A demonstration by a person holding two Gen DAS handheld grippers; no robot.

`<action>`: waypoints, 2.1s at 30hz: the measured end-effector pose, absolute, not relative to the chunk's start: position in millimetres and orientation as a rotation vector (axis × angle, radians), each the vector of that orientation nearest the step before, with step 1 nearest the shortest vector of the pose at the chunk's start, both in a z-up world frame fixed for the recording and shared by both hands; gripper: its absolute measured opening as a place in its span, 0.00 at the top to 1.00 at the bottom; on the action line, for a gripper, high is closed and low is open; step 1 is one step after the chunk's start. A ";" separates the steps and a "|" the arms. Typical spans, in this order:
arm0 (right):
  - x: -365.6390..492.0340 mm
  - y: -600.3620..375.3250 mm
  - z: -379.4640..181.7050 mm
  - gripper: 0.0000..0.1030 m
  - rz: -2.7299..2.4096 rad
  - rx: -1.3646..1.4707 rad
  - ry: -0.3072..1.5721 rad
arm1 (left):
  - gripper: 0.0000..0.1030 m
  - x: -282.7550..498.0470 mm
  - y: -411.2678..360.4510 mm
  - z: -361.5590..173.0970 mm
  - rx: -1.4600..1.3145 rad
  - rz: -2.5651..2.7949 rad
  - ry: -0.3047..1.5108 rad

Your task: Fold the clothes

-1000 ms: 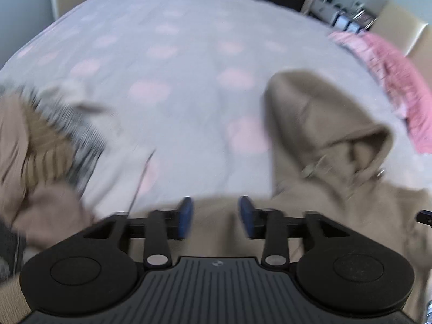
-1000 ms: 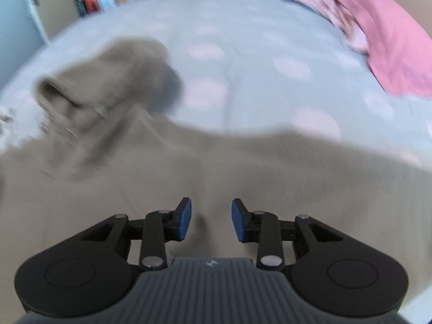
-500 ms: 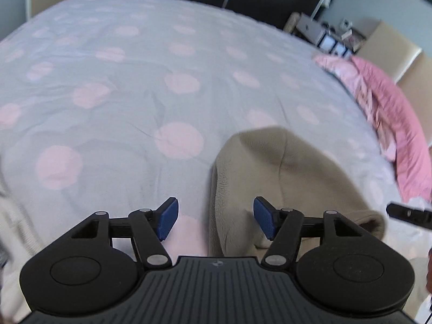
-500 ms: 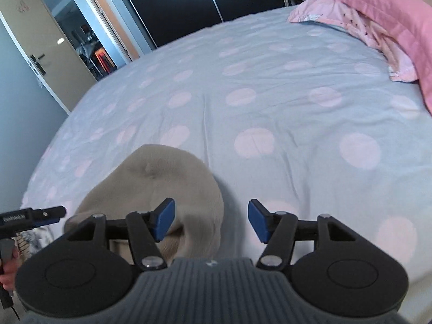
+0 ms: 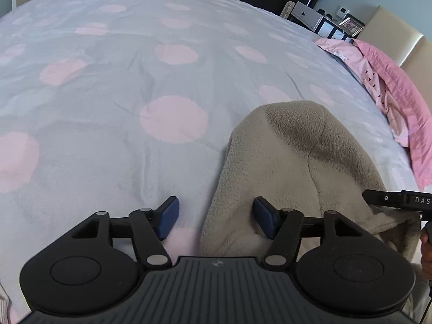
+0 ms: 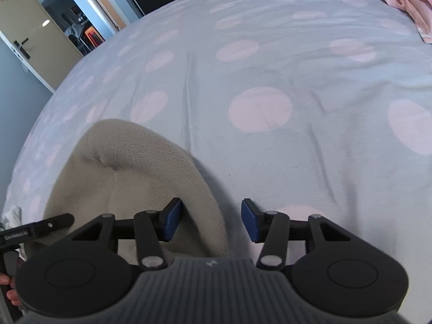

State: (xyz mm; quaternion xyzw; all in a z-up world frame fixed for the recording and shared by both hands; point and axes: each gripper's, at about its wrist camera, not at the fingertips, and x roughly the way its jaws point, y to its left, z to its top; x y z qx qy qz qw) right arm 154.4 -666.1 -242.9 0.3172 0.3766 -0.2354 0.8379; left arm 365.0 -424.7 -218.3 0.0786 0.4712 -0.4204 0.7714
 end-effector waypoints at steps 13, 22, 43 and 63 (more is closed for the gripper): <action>136.0 -624.4 -169.2 0.91 -0.344 0.351 0.688 | 0.92 341.4 -394.3 -151.1 0.145 -1.091 0.856; 47.7 -577.3 -131.1 0.91 -0.166 0.192 0.680 | 0.92 271.5 -333.1 -104.4 0.307 -1.267 0.772; -60.5 -483.6 -191.2 0.84 -0.170 0.087 0.791 | 0.91 171.9 -263.2 -155.0 0.579 -1.244 0.774; -112.7 -496.1 -163.1 0.29 -0.402 0.827 0.664 | 0.43 211.6 -212.1 -122.6 -0.030 -1.024 1.091</action>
